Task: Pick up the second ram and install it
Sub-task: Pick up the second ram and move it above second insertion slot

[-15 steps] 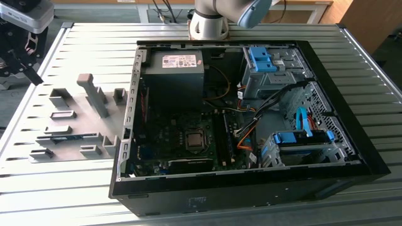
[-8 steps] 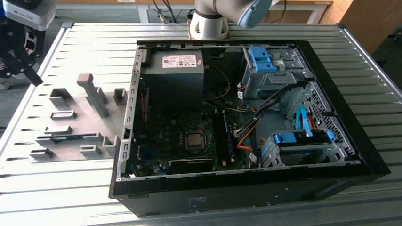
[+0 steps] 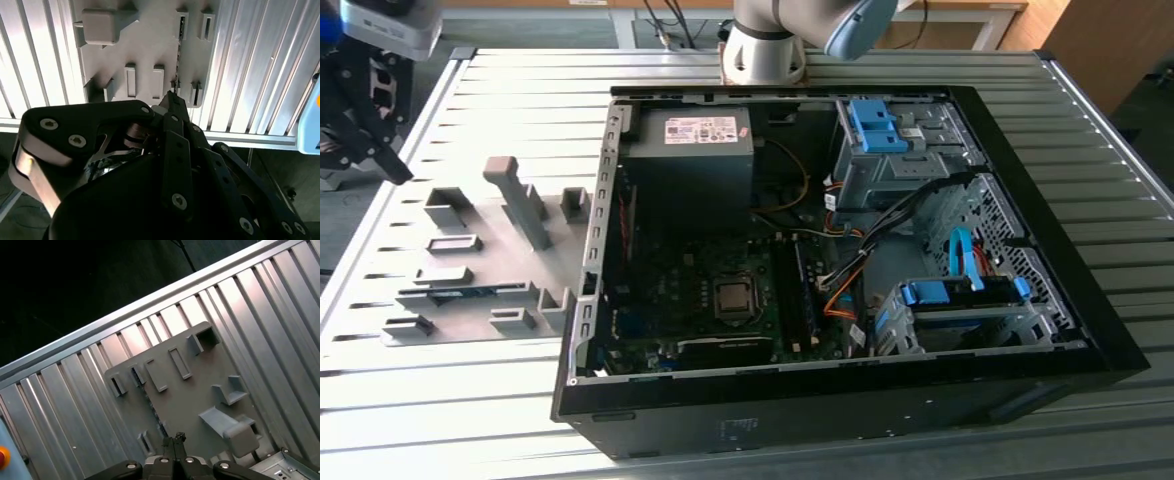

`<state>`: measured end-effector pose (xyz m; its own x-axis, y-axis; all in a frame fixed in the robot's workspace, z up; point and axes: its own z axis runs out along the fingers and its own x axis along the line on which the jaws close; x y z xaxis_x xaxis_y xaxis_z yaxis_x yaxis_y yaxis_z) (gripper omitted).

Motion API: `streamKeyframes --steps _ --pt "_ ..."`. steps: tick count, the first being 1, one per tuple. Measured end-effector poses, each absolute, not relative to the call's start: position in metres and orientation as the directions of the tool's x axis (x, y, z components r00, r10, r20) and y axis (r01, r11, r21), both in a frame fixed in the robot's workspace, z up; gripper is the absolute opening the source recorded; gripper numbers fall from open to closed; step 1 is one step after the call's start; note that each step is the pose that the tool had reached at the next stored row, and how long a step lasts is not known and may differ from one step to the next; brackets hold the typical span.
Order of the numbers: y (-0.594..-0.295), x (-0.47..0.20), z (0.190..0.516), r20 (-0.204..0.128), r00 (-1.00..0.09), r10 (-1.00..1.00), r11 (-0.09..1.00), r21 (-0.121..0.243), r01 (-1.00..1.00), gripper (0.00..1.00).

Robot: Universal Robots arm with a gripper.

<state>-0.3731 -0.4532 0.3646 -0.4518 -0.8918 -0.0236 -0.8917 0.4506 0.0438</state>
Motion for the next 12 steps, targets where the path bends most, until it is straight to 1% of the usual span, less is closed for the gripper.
streamKeyframes --steps 12 --pt "-0.4532 -0.3730 0.3594 -0.024 -0.256 -0.966 0.255 0.044 -0.966 0.10"
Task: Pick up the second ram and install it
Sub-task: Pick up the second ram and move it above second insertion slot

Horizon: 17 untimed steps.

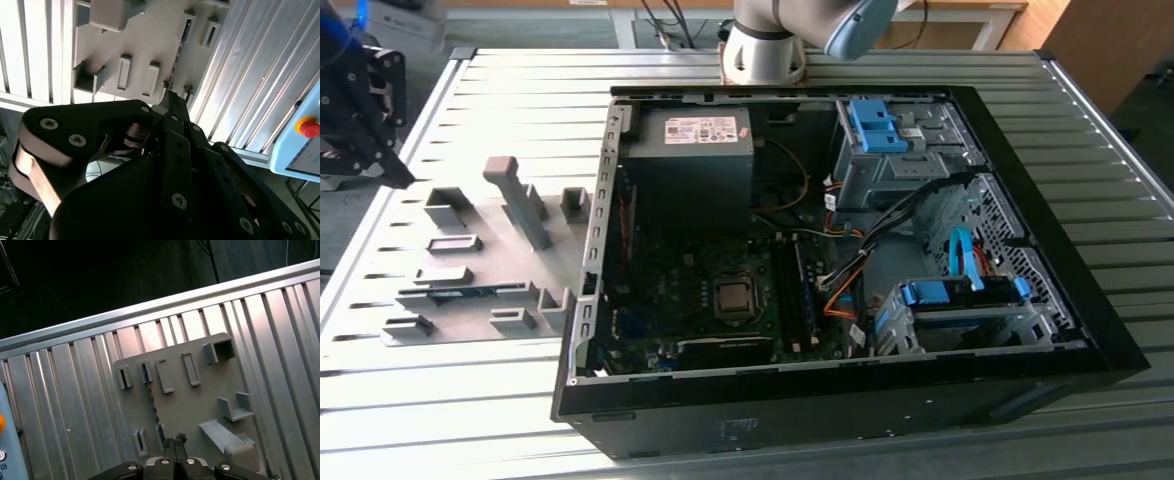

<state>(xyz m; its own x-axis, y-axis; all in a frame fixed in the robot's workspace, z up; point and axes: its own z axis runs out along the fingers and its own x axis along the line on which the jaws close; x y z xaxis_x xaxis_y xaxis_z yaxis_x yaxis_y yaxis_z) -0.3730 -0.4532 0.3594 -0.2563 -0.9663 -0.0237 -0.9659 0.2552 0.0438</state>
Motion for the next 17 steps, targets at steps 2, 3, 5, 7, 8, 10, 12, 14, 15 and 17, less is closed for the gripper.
streamKeyframes --steps 2,3,5,7,8,10,12,14,15,17 --pt "-0.453 -0.373 0.358 -0.024 -0.221 -0.975 0.220 0.044 -0.974 0.10" --pt "-0.453 -0.373 0.358 -0.024 -0.205 -0.979 0.203 0.044 -0.978 0.10" --pt "-0.453 -0.373 0.356 -0.024 -0.167 -0.986 0.166 0.044 -0.985 0.10" --pt "-0.453 -0.373 0.355 -0.024 -0.134 -0.991 0.133 0.044 -0.990 0.10" --pt "-0.453 -0.373 0.354 -0.023 -0.128 -0.991 0.127 0.044 -0.991 0.10" --pt "-0.454 -0.375 0.352 -0.022 -0.128 -0.992 0.127 0.043 -0.991 0.10" --pt "-0.455 -0.378 0.348 -0.023 -0.128 -0.992 0.127 0.042 -0.991 0.10" --pt "-0.457 -0.380 0.345 -0.023 -0.127 -0.992 0.126 0.042 -0.991 0.16" --pt "-0.457 -0.381 0.343 -0.023 -0.127 -0.992 0.126 0.042 -0.991 0.16" --pt "-0.459 -0.382 0.339 -0.023 -0.126 -0.992 0.125 0.042 -0.991 0.29"
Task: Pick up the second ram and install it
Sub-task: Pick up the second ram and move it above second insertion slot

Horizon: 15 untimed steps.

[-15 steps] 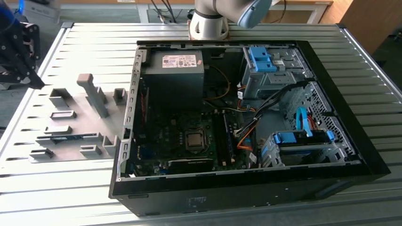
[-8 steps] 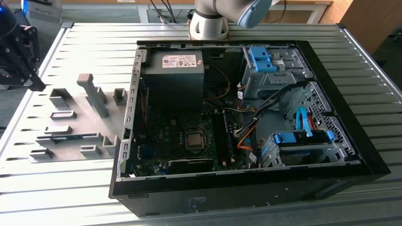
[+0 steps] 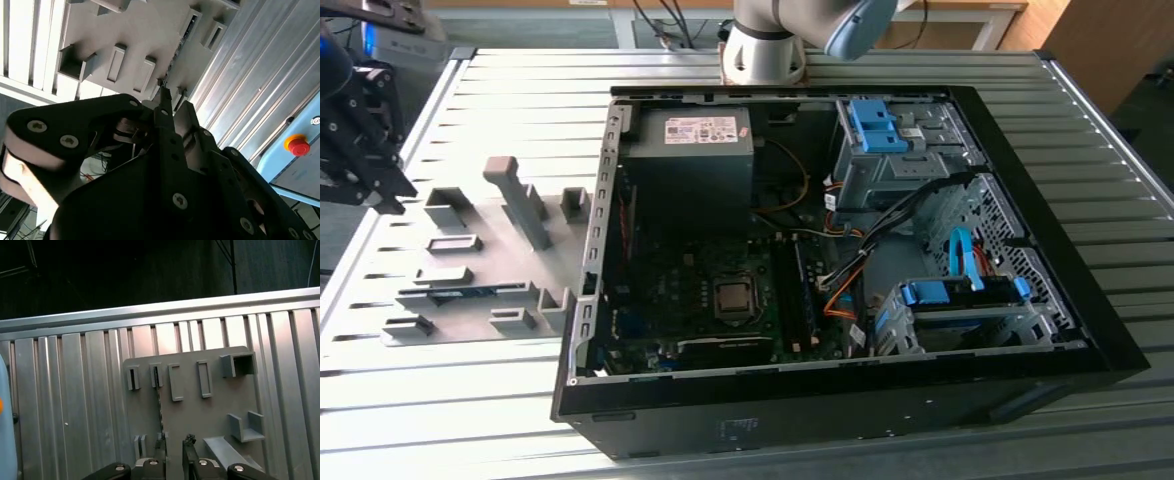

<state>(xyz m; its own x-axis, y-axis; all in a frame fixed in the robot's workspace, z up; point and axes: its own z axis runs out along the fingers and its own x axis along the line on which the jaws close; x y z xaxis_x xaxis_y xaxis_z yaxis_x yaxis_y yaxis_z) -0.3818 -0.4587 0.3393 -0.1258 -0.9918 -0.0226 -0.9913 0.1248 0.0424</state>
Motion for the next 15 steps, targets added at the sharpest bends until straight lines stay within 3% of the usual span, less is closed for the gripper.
streamKeyframes --steps 3,4,15 --pt "-0.460 -0.382 0.335 -0.023 -0.101 -0.995 0.100 0.042 -0.994 0.35" --pt "-0.460 -0.382 0.333 -0.023 -0.093 -0.995 0.092 0.042 -0.995 0.42" --pt "-0.461 -0.387 0.316 -0.023 -0.057 -0.998 0.056 0.042 -0.998 0.42"
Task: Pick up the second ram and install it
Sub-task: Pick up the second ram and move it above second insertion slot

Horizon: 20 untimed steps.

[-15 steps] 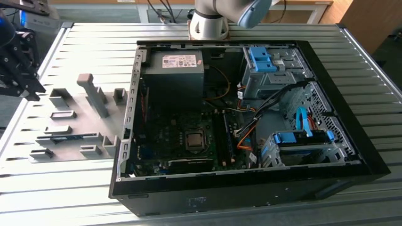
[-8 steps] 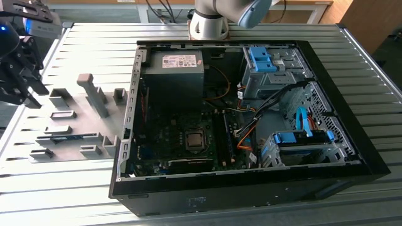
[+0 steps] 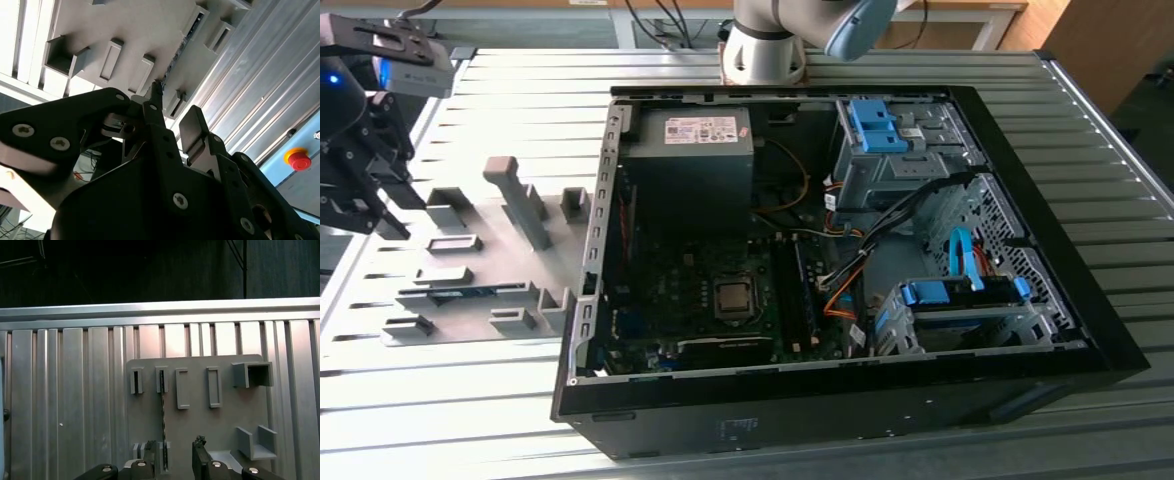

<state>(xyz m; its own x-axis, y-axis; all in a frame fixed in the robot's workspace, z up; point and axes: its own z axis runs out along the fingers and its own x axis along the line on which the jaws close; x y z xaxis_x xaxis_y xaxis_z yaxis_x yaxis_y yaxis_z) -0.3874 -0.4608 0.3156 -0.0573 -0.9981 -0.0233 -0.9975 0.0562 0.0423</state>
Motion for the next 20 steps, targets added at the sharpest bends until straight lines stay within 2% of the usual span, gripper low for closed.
streamKeyframes --steps 13,20 --pt "-0.4608 -0.3874 0.3150 -0.023 -0.057 -0.998 0.056 0.042 -0.998 0.42" --pt "-0.4608 -0.3887 0.3108 -0.017 -0.053 -0.998 0.053 0.023 -0.998 0.42"
